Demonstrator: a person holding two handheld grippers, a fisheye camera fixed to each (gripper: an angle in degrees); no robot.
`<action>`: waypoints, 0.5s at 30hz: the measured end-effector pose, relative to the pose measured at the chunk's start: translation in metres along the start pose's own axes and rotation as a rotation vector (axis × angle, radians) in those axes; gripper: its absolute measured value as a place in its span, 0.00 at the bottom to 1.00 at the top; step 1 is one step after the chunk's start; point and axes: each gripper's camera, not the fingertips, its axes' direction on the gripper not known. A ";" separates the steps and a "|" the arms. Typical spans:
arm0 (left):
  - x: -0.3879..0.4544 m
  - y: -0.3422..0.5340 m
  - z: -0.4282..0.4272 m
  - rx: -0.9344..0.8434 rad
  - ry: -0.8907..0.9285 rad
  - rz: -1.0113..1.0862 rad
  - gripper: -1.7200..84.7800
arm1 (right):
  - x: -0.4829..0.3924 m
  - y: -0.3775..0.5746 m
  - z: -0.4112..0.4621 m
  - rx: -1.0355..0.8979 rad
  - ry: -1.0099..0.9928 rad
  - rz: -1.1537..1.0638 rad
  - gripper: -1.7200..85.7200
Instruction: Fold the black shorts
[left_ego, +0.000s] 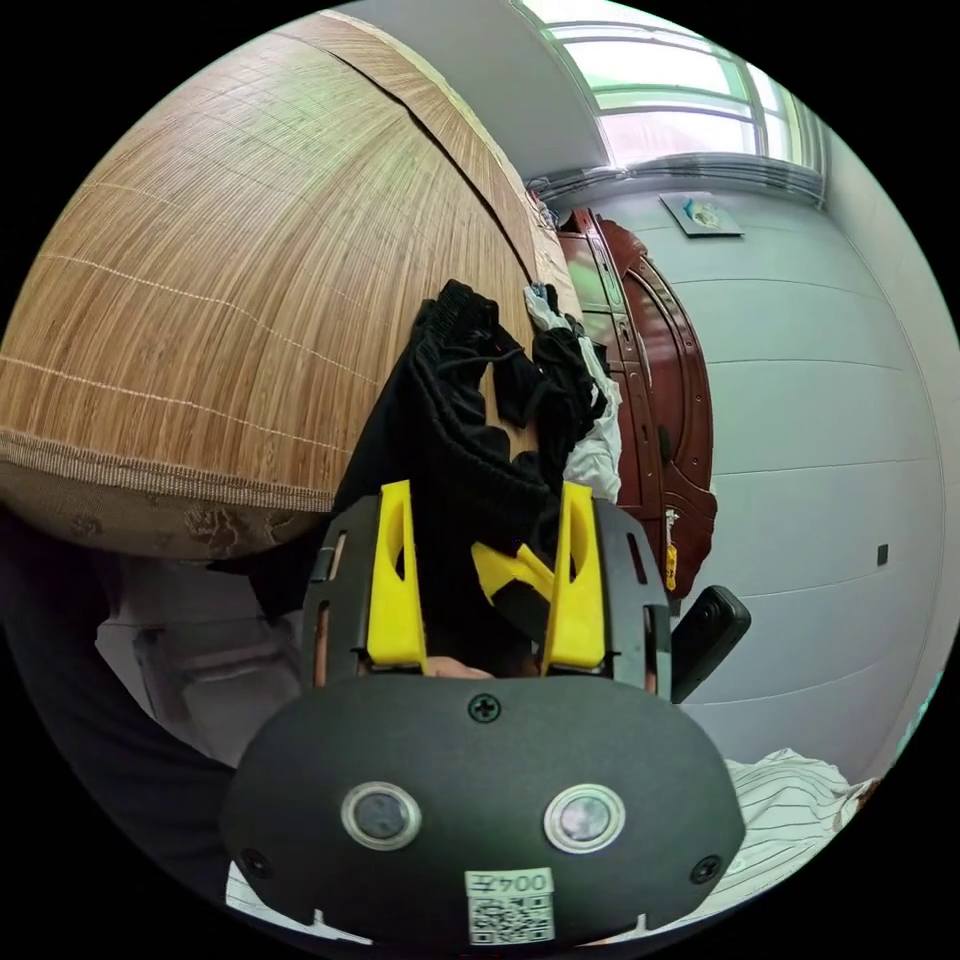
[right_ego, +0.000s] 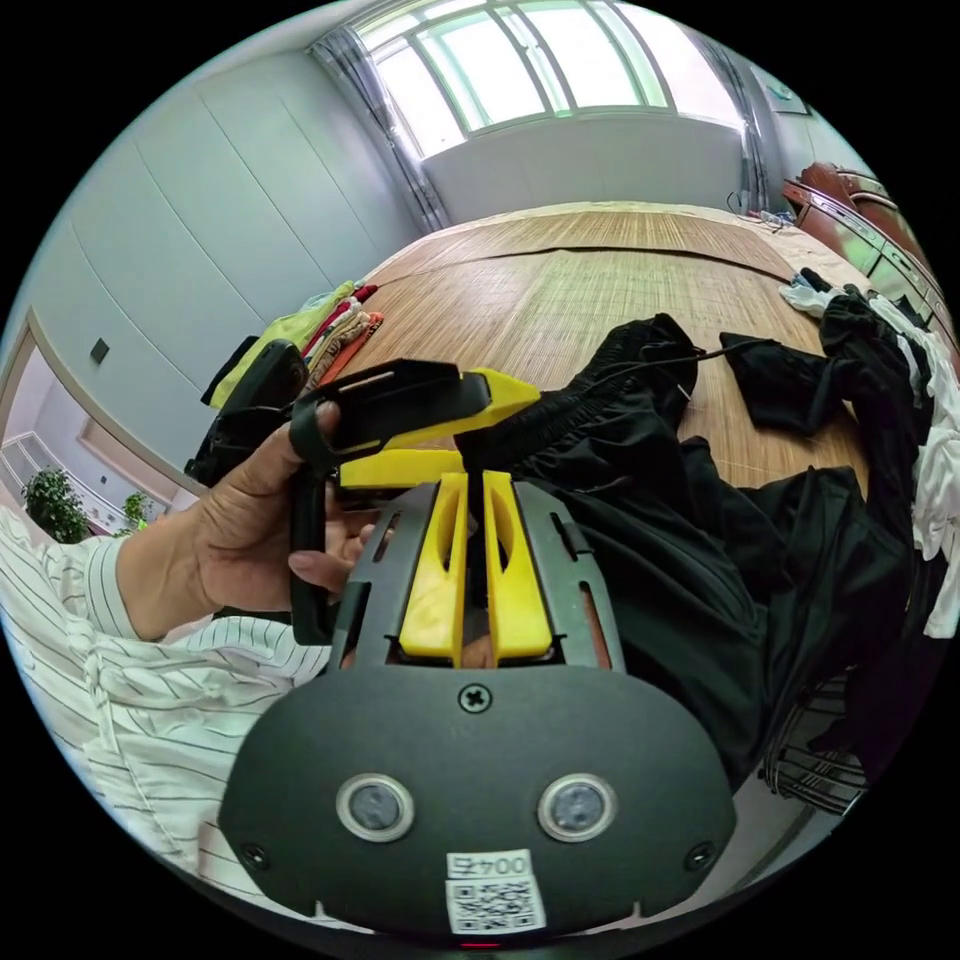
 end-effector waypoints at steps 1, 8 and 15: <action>-0.001 -0.008 0.000 0.002 -0.008 0.002 0.24 | -0.003 -0.001 0.002 -0.002 0.013 -0.008 0.06; 0.004 -0.077 0.023 -0.006 -0.239 0.064 0.18 | -0.024 -0.010 0.017 -0.041 0.078 -0.088 0.06; -0.030 -0.162 -0.007 0.138 -0.374 0.003 0.06 | -0.022 -0.012 0.018 -0.045 -0.022 -0.063 0.04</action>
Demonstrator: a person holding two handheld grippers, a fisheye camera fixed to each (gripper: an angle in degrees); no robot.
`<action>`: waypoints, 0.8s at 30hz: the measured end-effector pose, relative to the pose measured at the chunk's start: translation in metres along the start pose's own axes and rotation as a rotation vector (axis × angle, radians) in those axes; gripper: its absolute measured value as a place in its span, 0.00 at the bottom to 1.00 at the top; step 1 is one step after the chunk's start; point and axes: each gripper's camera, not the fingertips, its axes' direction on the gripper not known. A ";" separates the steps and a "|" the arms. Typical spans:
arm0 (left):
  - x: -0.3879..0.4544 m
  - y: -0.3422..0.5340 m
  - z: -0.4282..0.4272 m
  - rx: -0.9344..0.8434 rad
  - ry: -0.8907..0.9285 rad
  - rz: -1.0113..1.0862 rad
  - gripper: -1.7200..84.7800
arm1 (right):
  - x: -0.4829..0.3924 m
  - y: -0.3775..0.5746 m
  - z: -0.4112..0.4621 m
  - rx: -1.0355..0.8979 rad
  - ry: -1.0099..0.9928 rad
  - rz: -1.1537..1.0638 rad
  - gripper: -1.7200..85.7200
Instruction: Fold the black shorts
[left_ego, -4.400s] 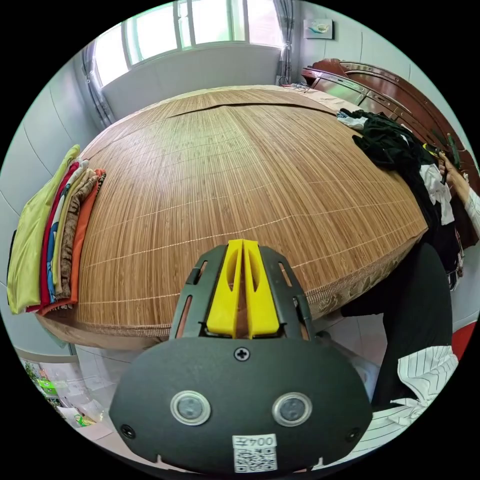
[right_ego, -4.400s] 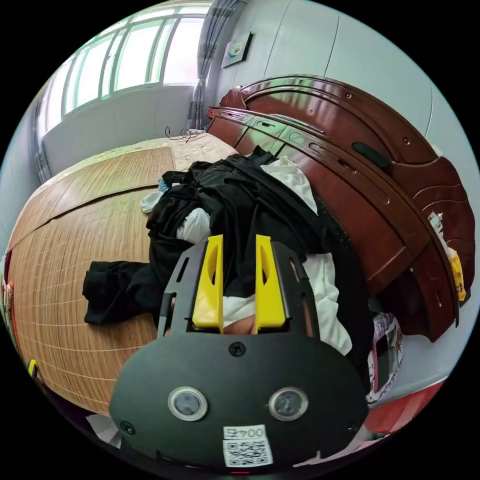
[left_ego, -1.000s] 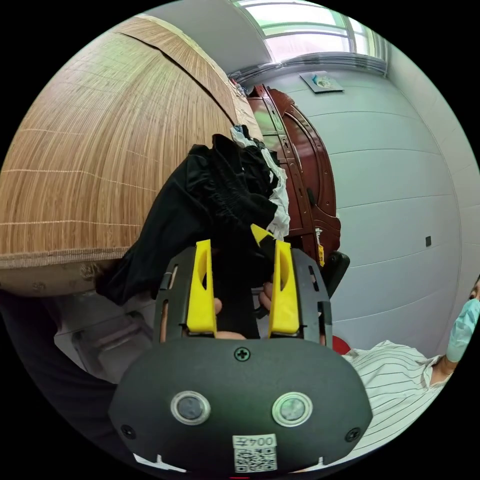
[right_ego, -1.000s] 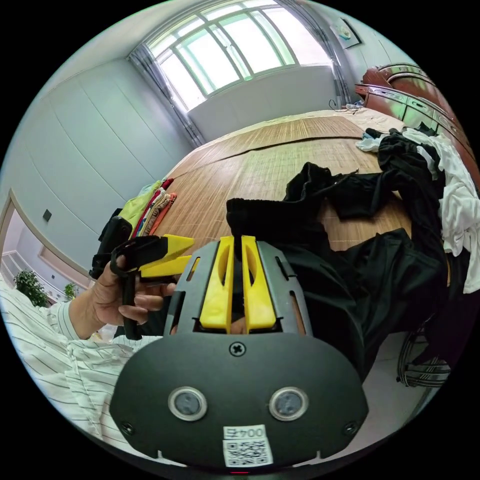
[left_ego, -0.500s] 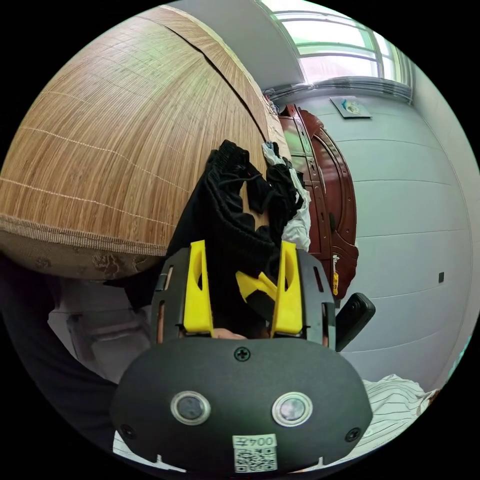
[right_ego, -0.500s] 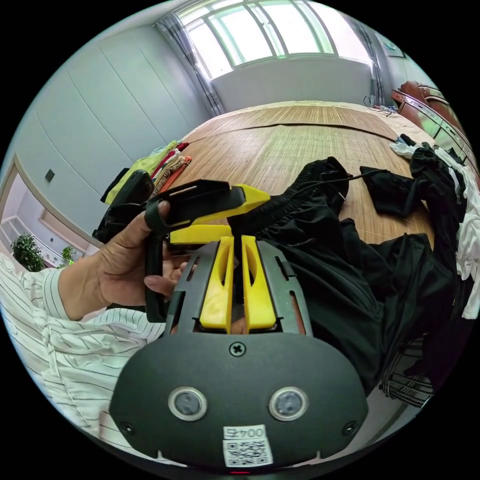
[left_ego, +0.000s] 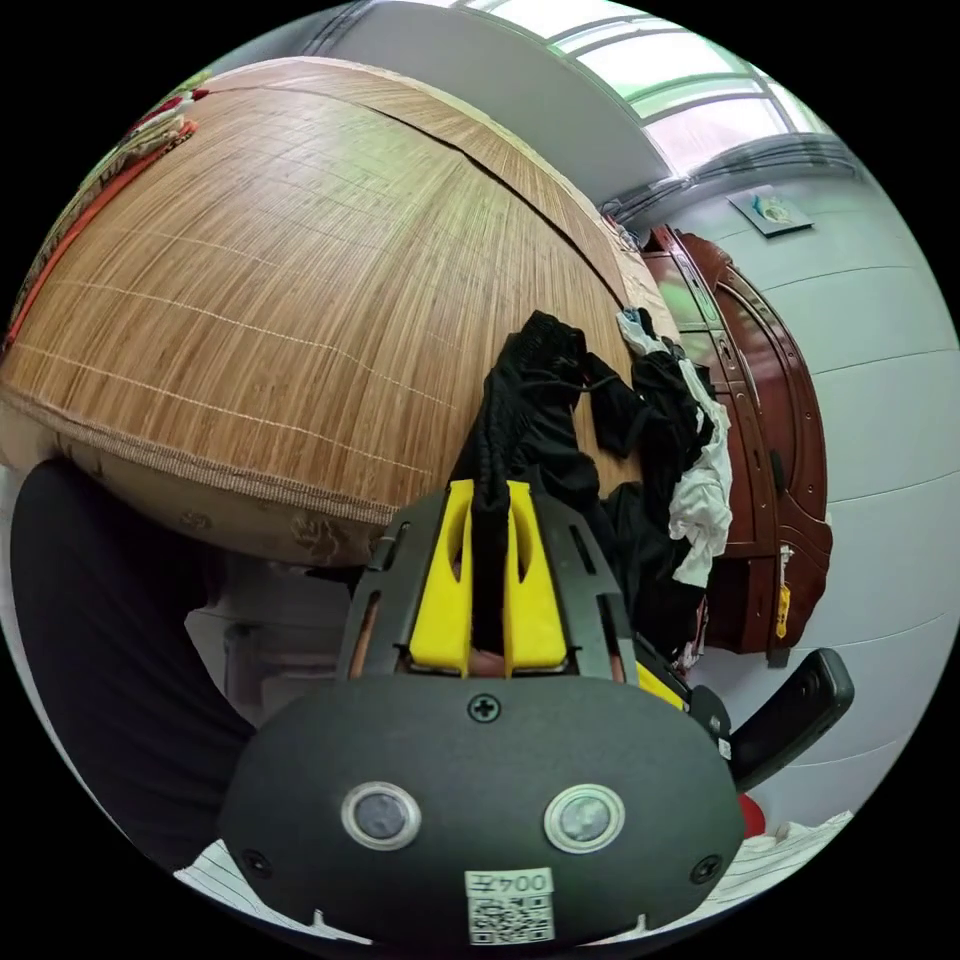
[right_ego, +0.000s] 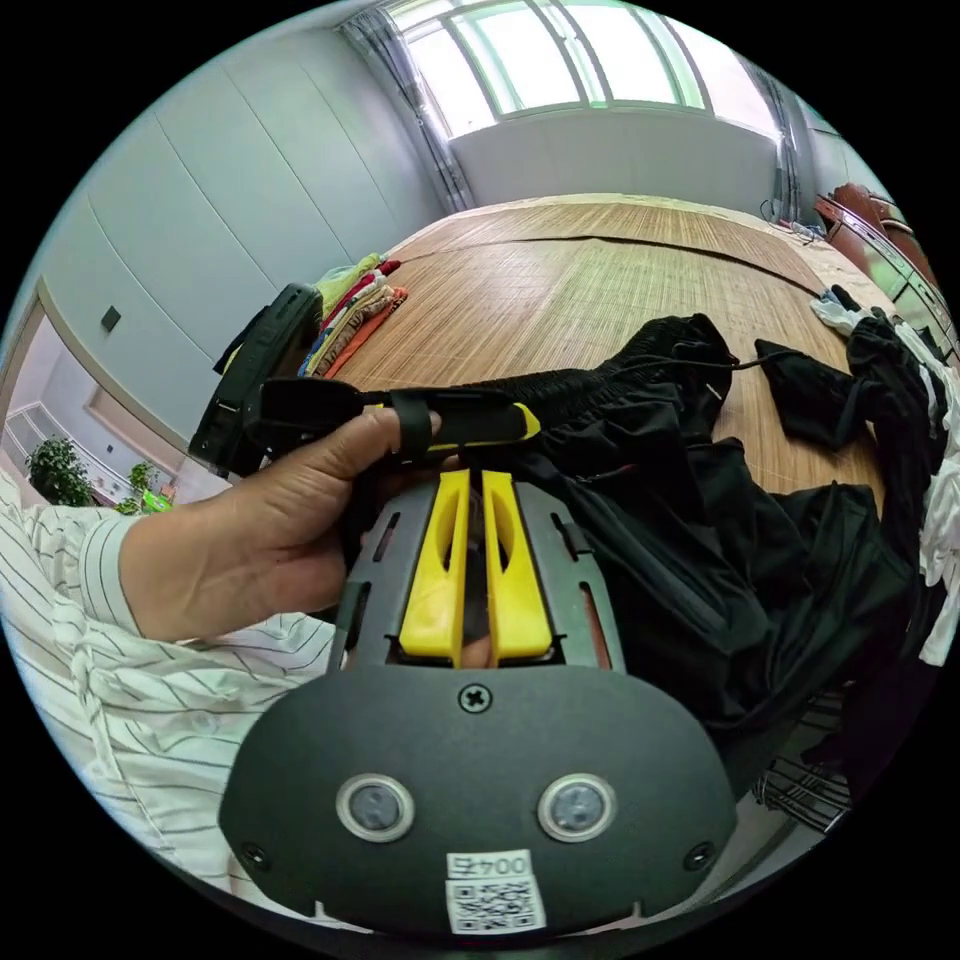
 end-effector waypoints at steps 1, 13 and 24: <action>-0.002 -0.010 -0.005 0.016 -0.011 0.009 0.05 | 0.004 0.002 -0.005 0.018 -0.012 0.003 0.03; 0.144 -0.369 -0.221 0.089 0.161 0.700 0.04 | 0.098 0.019 -0.088 0.253 -0.151 0.228 0.01; 0.416 -0.508 -0.388 -0.314 0.107 1.572 0.04 | 0.130 0.016 -0.118 0.377 -0.290 0.220 0.02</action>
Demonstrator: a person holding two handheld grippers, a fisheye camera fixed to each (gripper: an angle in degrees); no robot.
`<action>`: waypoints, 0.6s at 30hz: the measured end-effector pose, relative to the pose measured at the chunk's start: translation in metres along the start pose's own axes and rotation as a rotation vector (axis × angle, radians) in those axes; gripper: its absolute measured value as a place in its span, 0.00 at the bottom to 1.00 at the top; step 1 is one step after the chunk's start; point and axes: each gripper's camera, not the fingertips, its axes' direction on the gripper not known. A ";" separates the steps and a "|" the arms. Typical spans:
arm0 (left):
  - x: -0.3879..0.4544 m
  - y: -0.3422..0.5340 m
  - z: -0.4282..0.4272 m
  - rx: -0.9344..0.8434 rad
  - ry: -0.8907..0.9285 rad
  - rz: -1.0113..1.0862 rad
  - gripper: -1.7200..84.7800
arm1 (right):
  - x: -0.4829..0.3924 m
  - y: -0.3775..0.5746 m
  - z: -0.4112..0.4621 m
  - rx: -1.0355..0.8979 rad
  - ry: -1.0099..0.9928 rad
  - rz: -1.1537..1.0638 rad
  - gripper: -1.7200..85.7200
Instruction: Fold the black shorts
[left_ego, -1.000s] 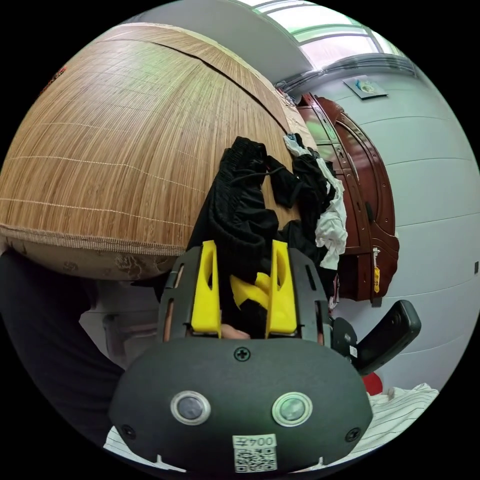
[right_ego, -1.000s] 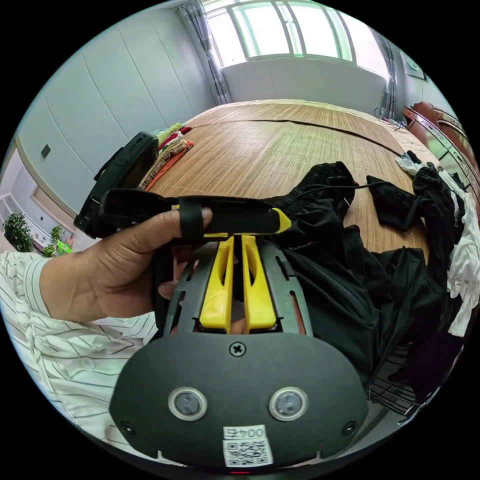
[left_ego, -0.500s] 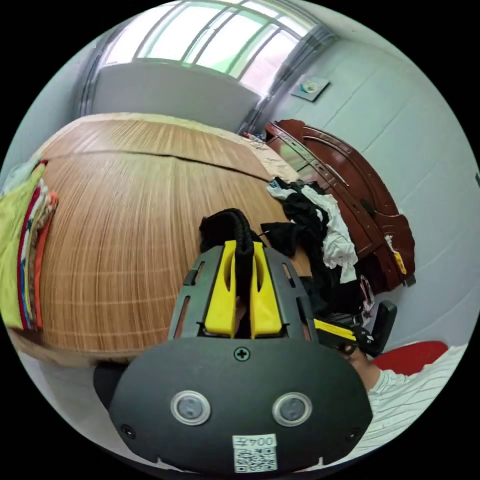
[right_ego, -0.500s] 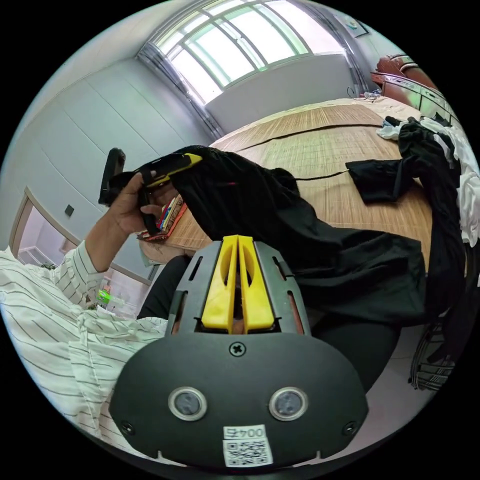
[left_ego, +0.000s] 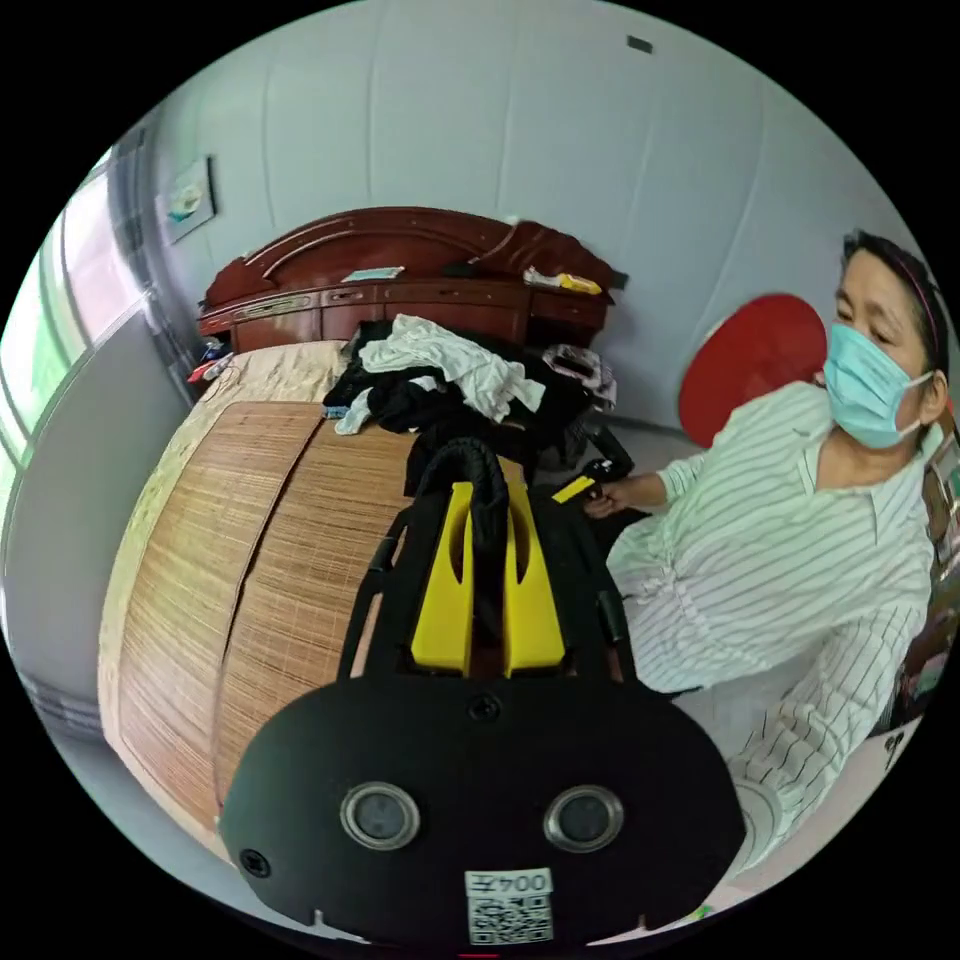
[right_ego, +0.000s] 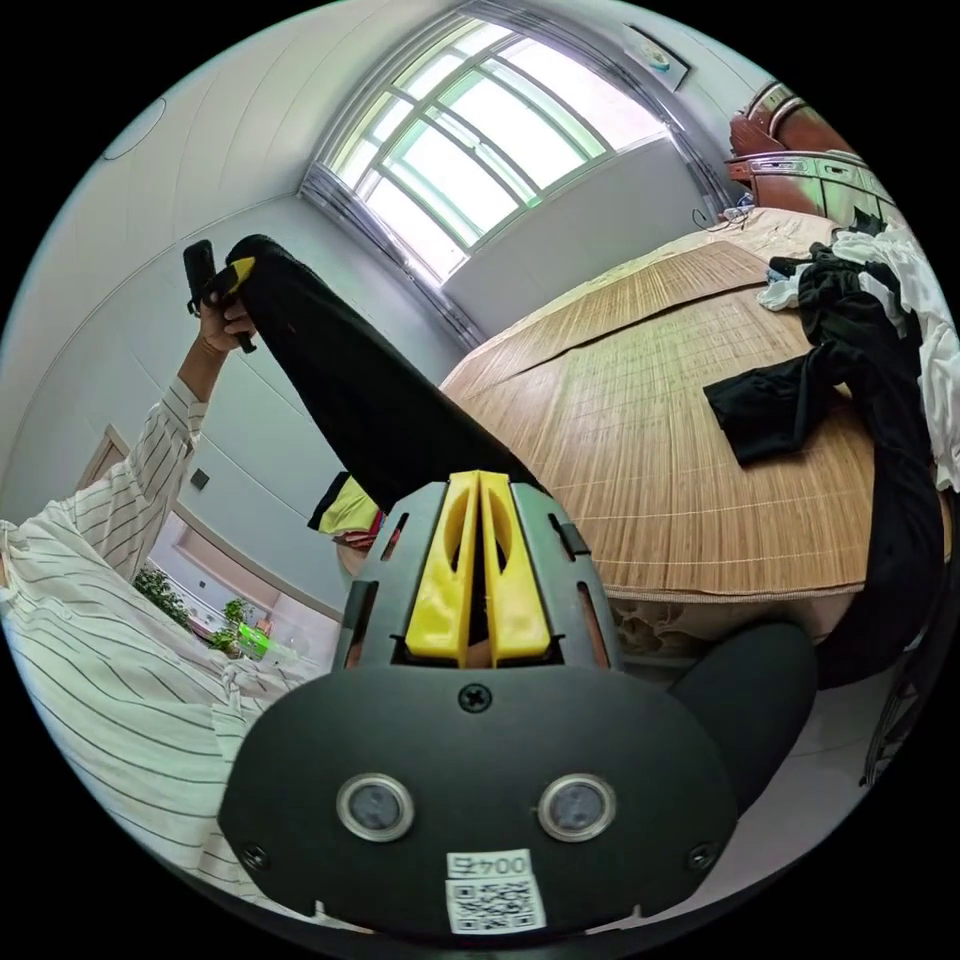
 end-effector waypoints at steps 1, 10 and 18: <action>0.001 -0.011 -0.004 -0.027 0.016 0.039 0.04 | 0.001 -0.002 -0.001 0.005 -0.019 -0.011 0.03; 0.006 -0.097 -0.056 -0.342 0.096 0.288 0.04 | 0.023 -0.029 -0.015 0.085 -0.269 -0.095 0.17; -0.033 -0.079 -0.090 -0.301 0.029 0.296 0.03 | 0.071 -0.039 -0.088 0.236 -0.515 -0.153 0.20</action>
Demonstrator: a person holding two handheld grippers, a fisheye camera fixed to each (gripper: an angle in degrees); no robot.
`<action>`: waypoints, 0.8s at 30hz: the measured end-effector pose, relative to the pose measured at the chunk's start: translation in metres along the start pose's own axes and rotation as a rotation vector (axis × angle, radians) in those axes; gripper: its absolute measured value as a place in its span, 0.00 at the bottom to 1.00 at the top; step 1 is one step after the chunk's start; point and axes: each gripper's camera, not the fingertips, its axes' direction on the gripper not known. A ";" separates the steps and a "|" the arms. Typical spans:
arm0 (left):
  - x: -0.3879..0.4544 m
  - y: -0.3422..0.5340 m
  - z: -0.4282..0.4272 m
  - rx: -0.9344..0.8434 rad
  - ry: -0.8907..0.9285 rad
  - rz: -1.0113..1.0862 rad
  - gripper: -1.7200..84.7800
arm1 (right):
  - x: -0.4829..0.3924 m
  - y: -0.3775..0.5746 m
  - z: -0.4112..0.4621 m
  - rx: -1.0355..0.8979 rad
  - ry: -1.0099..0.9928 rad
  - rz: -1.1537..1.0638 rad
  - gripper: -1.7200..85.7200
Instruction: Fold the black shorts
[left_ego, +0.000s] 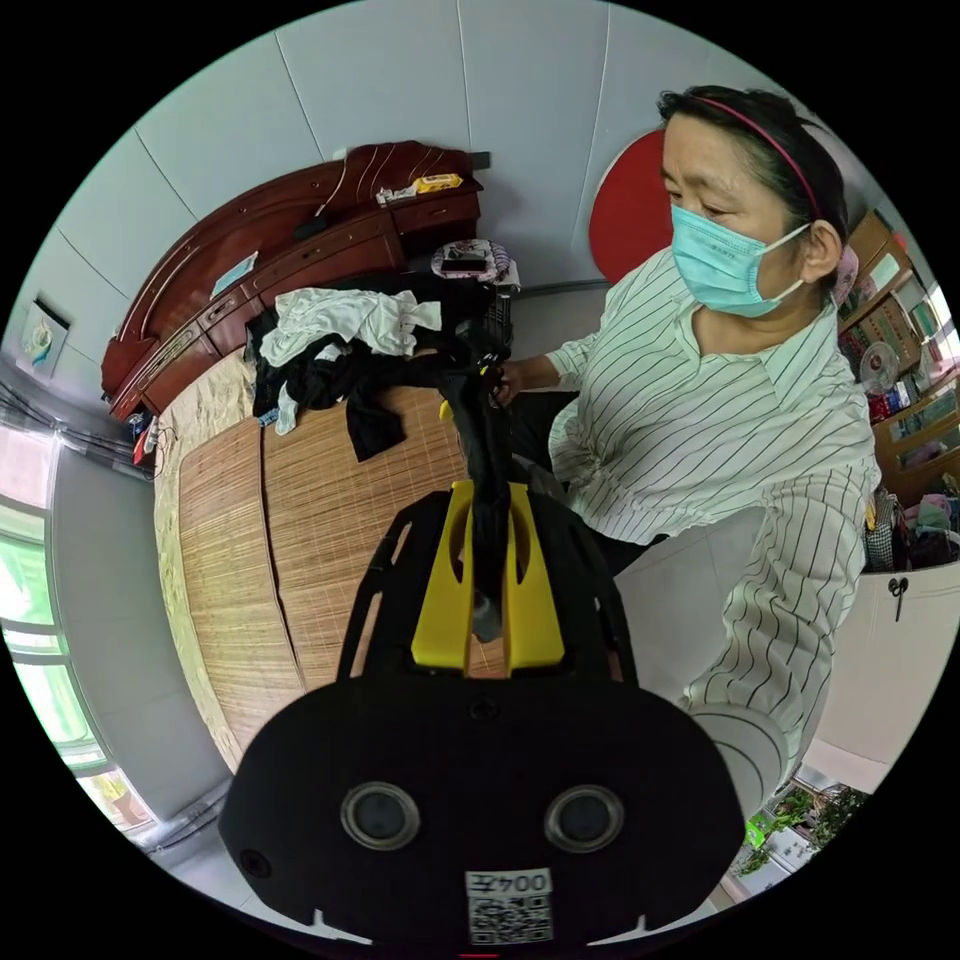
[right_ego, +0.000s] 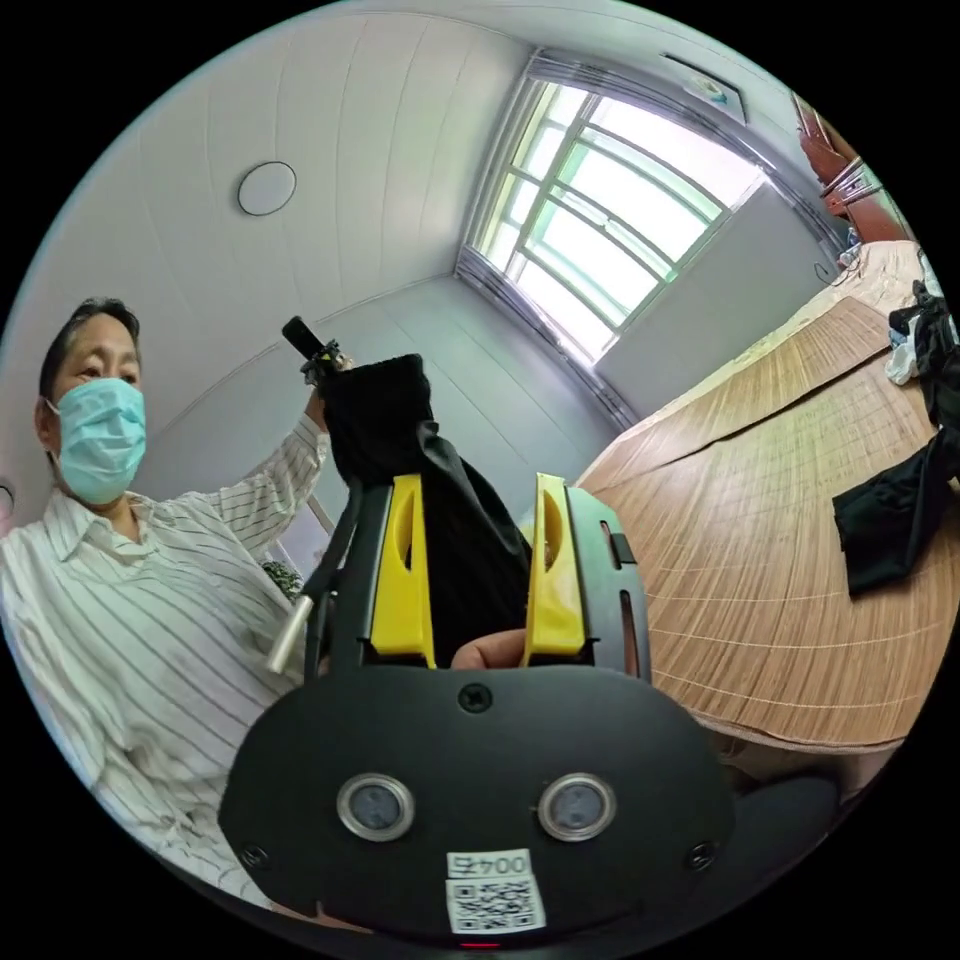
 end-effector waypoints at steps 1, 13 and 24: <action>-0.003 0.004 0.000 0.004 -0.005 0.000 0.03 | 0.005 0.000 -0.019 0.014 -0.071 -0.006 0.20; -0.012 0.051 -0.009 0.066 -0.019 0.138 0.03 | 0.019 -0.037 -0.141 0.066 -0.085 -0.112 0.21; 0.017 0.097 -0.018 0.146 -0.012 0.261 0.03 | 0.056 -0.111 0.038 -0.310 -0.556 -0.091 0.24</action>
